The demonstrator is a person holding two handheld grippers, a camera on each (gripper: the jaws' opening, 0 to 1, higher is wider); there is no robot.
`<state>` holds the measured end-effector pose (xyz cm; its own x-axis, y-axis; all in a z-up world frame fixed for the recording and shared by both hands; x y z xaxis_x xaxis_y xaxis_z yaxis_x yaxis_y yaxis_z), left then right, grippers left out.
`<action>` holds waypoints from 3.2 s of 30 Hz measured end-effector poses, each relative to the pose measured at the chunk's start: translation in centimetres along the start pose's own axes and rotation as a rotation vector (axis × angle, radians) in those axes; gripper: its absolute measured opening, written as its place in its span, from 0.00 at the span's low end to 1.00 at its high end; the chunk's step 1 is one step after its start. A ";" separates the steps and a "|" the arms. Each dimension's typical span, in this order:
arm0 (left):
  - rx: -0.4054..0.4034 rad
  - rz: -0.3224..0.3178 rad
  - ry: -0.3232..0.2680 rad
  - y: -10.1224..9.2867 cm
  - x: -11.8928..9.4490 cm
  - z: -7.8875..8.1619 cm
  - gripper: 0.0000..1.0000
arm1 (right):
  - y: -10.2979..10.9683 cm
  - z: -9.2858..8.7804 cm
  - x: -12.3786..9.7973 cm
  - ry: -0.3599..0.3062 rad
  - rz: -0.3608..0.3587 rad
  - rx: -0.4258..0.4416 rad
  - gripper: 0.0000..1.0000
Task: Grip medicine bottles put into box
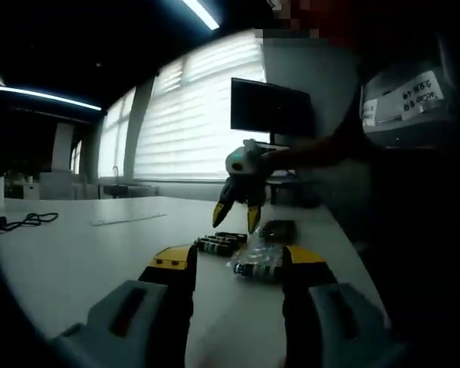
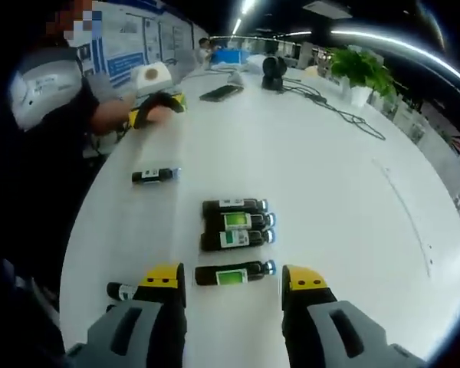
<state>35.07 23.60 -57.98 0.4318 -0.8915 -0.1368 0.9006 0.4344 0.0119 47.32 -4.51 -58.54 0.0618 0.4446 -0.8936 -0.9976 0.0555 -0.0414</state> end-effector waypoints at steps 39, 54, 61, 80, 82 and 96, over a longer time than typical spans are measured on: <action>-0.005 0.206 -0.023 2.3 -0.8 0.2 0.39 | -0.9 1.0 -3.1 -0.105 -0.160 0.056 0.40; -0.001 0.227 -0.021 2.4 -0.8 0.2 0.38 | 1.8 4.4 -5.7 -0.197 -0.195 0.011 0.40; 0.001 0.245 -0.020 2.6 -0.9 0.2 0.38 | 3.7 6.9 -6.8 -0.265 -0.172 0.020 0.40; 0.003 0.278 -0.010 3.0 -1.1 0.0 0.38 | 10.1 9.0 -0.2 -0.192 -0.027 0.016 0.40; -0.002 0.279 -0.007 3.0 -1.1 0.0 0.38 | 10.1 8.9 0.6 -0.191 -0.009 0.020 0.40; 0.002 0.270 -0.010 2.9 -1.1 0.0 0.38 | 10.0 8.6 3.1 -0.185 0.034 0.028 0.41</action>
<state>37.25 25.82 -57.78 0.6573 -0.7443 -0.1182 0.7525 0.6567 0.0491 37.85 5.06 -57.89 0.0357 0.6031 -0.7968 -0.9981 0.0612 0.0016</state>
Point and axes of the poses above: the point that each gripper's makers call its tool centre point, and the gripper's own axes: x roughly forward along the fingers, y roughly to its left, z roughly out of its top, the point moved 7 cm from there along -x, roughly backward along the fingers, and after that the axes turned 12 degrees about y, right-handed, at the moved point
